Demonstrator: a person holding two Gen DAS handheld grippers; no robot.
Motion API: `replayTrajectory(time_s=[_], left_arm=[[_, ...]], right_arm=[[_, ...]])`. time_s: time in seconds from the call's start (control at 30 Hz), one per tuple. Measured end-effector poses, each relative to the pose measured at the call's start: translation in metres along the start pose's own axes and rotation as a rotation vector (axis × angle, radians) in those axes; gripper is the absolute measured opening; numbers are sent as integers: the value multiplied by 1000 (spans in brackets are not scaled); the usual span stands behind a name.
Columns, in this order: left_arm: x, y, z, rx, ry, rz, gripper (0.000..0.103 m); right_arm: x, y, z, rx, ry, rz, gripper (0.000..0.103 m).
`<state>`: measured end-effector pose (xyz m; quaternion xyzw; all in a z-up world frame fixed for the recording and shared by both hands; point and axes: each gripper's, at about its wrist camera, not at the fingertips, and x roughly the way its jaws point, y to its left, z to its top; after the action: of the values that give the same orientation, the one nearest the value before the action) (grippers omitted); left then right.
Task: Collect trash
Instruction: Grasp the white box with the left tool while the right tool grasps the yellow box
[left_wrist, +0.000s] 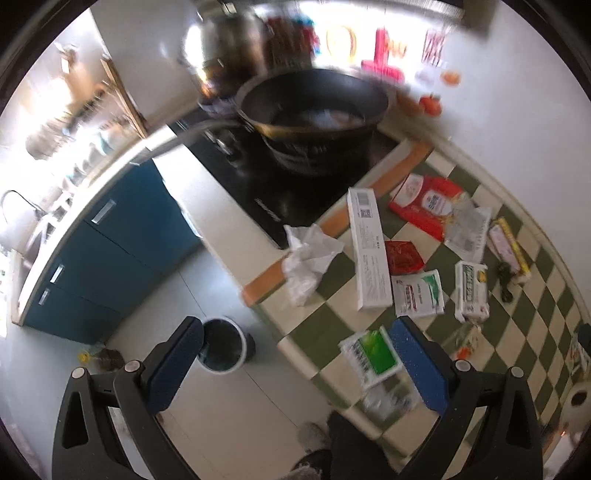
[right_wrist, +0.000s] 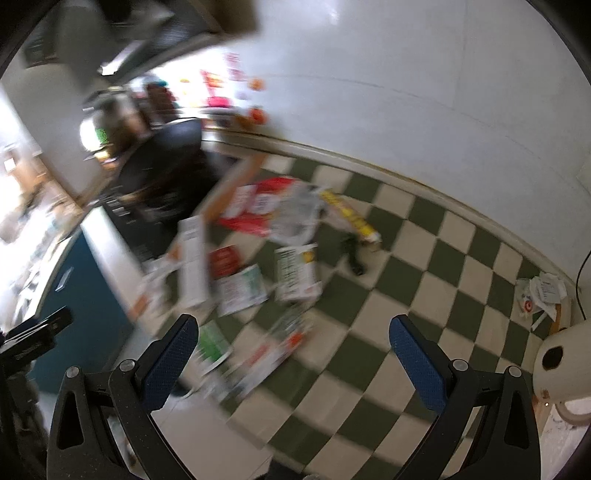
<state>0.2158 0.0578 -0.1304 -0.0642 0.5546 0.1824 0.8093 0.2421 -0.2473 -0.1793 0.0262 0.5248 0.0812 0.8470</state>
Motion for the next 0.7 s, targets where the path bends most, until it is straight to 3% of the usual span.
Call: replayTrajectory(time_s=[0.23, 0.4, 0.47, 0.53, 0.63, 0.7], left_arm=[[126, -51, 57, 19, 249, -76, 102], [198, -81, 66, 32, 391, -110, 81], [212, -87, 66, 32, 414, -111, 80], [220, -91, 66, 37, 421, -114, 68], [218, -88, 64, 35, 403, -82, 42], [213, -83, 63, 25, 389, -88, 42]], right_arm=[[131, -38, 82, 14, 95, -104, 100], [197, -52, 116, -5, 152, -148, 88], [221, -56, 125, -20, 184, -156, 84], [243, -56, 130, -44, 219, -143, 83], [270, -48, 130, -120, 272, -127, 83], [287, -41, 127, -175, 302, -127, 78]])
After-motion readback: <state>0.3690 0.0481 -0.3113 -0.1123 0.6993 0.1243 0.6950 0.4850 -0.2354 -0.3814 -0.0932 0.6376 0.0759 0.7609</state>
